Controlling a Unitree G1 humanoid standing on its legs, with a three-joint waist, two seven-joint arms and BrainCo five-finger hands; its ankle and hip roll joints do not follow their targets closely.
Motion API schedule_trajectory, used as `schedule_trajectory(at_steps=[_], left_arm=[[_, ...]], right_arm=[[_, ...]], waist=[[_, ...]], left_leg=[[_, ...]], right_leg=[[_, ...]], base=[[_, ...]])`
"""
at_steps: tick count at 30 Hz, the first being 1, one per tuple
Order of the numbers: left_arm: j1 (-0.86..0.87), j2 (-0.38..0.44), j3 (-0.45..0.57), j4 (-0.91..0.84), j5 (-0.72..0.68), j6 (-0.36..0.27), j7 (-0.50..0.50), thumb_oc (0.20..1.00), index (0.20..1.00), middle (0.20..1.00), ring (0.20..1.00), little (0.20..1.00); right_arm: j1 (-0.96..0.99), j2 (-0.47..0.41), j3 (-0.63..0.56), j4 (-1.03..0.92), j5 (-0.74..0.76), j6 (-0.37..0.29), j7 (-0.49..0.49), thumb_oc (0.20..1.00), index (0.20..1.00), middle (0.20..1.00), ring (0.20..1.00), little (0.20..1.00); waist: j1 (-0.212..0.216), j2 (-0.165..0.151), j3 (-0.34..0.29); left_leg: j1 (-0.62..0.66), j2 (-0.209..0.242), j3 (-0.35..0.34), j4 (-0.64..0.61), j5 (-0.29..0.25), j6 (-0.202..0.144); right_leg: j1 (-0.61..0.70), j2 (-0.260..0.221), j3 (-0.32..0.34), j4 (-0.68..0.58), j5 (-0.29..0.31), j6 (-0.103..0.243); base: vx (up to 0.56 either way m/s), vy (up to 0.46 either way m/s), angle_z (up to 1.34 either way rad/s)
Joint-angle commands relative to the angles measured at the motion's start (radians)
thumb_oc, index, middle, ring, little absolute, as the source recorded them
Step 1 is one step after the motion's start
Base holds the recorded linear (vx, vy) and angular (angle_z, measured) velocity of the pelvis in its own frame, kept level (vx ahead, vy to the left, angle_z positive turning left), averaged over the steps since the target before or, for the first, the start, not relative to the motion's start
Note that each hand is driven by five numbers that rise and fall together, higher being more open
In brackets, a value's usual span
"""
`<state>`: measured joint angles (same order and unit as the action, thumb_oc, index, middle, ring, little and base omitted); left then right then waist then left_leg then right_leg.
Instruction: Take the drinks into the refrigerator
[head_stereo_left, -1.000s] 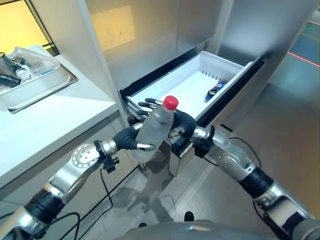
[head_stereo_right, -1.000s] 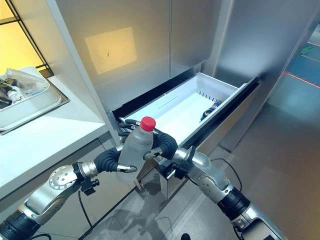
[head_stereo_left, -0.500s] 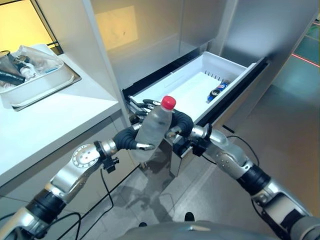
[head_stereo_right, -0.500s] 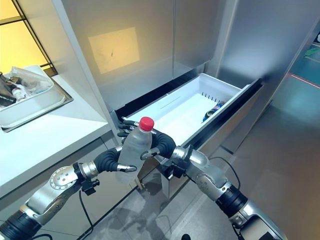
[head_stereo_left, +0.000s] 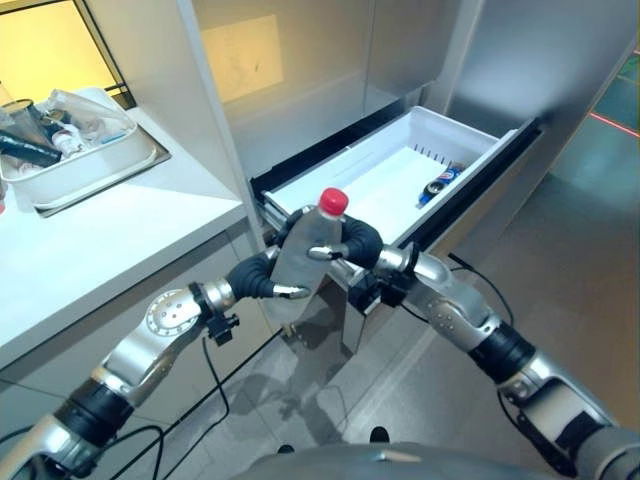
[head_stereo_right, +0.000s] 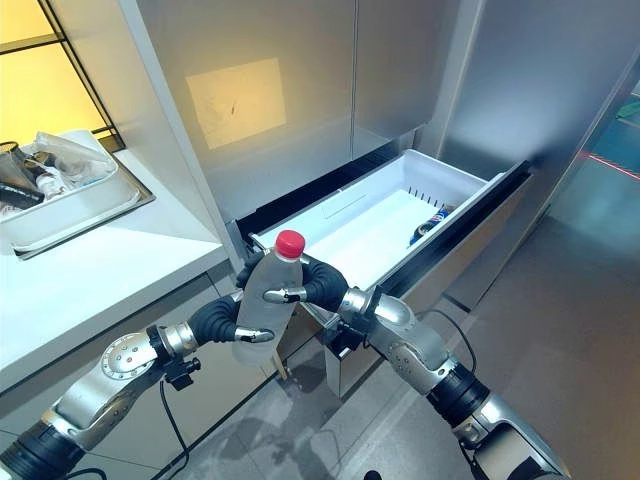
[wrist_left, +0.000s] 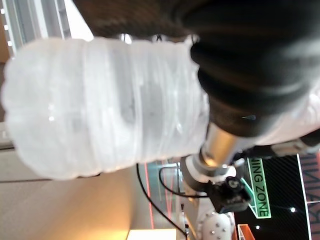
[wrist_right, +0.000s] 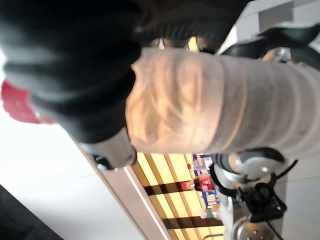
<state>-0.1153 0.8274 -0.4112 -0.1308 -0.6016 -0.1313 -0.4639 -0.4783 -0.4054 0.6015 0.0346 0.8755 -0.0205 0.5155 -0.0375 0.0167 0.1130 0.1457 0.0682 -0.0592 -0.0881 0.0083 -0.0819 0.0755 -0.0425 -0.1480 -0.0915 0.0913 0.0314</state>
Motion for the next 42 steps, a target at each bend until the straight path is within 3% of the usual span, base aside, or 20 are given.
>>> schedule_trajectory(at_steps=[1, 13, 19, 23, 24, 25, 26, 36, 42], left_arm=[[-0.224, -0.044, 0.114, -0.076, -0.072, -0.102, 0.064, 0.200, 0.200, 0.200, 0.200, 0.200], [-0.213, -0.035, 0.135, -0.082, -0.075, -0.098, 0.066, 0.200, 0.200, 0.200, 0.200, 0.200], [-0.213, -0.041, 0.117, -0.054, -0.087, -0.105, 0.071, 0.200, 0.200, 0.200, 0.200, 0.200], [-0.209, -0.065, 0.096, -0.019, -0.069, -0.095, 0.092, 0.200, 0.200, 0.200, 0.200, 0.200], [-0.210, -0.085, 0.086, 0.001, -0.052, -0.085, 0.101, 0.382, 0.382, 0.382, 0.382, 0.382], [-0.210, -0.085, 0.085, 0.001, -0.052, -0.085, 0.101, 0.758, 0.758, 0.758, 0.758, 0.758], [-0.207, -0.097, 0.084, 0.005, -0.043, -0.080, 0.107, 1.000, 1.000, 1.000, 1.000, 1.000], [-0.163, -0.147, 0.089, 0.042, -0.070, -0.063, 0.129, 1.000, 1.000, 1.000, 1.000, 1.000], [-0.089, -0.148, 0.116, 0.029, -0.111, -0.047, 0.140, 1.000, 1.000, 1.000, 1.000, 1.000]], right_arm=[[-0.059, 0.063, 0.215, -0.021, -0.069, 0.032, 0.060, 0.200, 0.200, 0.200, 0.200, 0.200], [-0.075, 0.042, 0.205, -0.061, -0.017, 0.068, 0.070, 0.200, 0.200, 0.200, 0.200, 0.200], [-0.055, 0.047, 0.197, -0.113, 0.245, 0.131, 0.050, 0.200, 0.200, 0.200, 0.200, 0.200], [-0.008, 0.090, 0.191, -0.115, 0.374, 0.112, -0.004, 0.200, 0.200, 0.200, 0.200, 0.200], [0.020, 0.121, 0.176, -0.102, 0.392, 0.094, -0.029, 0.200, 0.200, 0.200, 0.200, 0.200], [0.020, 0.121, 0.176, -0.101, 0.392, 0.093, -0.029, 0.200, 0.200, 0.200, 0.200, 0.200], [0.034, 0.140, 0.177, -0.099, 0.402, 0.086, -0.036, 0.200, 0.200, 0.200, 0.200, 0.200], [0.092, 0.145, 0.159, -0.146, 0.451, 0.066, -0.091, 0.200, 0.200, 0.200, 0.200, 0.200], [0.105, 0.147, 0.067, -0.153, 0.469, -0.001, -0.148, 0.200, 0.200, 0.200, 0.200, 0.200]], waist=[[-0.018, -0.040, 0.002], [-0.016, -0.037, 0.007], [-0.010, -0.040, 0.016], [-0.011, -0.040, 0.020], [-0.012, -0.038, 0.023], [-0.012, -0.038, 0.023], [-0.012, -0.036, 0.025], [-0.023, -0.032, 0.029], [-0.027, -0.026, 0.026]], left_leg=[[-0.012, -0.077, -0.016, 0.043, -0.080, 0.078], [-0.011, -0.079, -0.014, 0.044, -0.081, 0.080], [-0.009, -0.077, -0.013, 0.044, -0.086, 0.081], [-0.012, -0.078, -0.010, 0.045, -0.086, 0.082], [-0.013, -0.078, -0.009, 0.046, -0.086, 0.083], [-0.013, -0.078, -0.009, 0.046, -0.086, 0.083], [-0.013, -0.078, -0.008, 0.046, -0.087, 0.083], [-0.009, -0.074, 0.000, 0.049, -0.091, 0.082], [-0.009, -0.072, 0.006, 0.051, -0.094, 0.081]], right_leg=[[0.052, -0.010, -0.002, 0.074, -0.155, 0.018], [0.047, -0.012, -0.005, 0.082, -0.155, 0.020], [0.045, -0.010, -0.006, 0.085, -0.160, 0.021], [0.042, -0.010, -0.003, 0.086, -0.160, 0.021], [0.040, -0.010, -0.003, 0.089, -0.161, 0.021], [0.040, -0.010, -0.003, 0.089, -0.161, 0.021], [0.039, -0.010, -0.003, 0.090, -0.161, 0.021], [0.038, -0.005, 0.008, 0.090, -0.166, 0.019], [0.037, -0.003, 0.012, 0.089, -0.166, 0.018]], base=[[0.00, 0.000, 0.00], [0.00, 0.000, 0.00], [0.00, 0.000, 0.00], [0.00, 0.000, 0.00], [0.00, 0.000, 0.00], [0.00, 0.000, 0.00], [0.00, 0.000, 0.00], [0.00, 0.000, 0.00], [0.00, 0.000, 0.00]])
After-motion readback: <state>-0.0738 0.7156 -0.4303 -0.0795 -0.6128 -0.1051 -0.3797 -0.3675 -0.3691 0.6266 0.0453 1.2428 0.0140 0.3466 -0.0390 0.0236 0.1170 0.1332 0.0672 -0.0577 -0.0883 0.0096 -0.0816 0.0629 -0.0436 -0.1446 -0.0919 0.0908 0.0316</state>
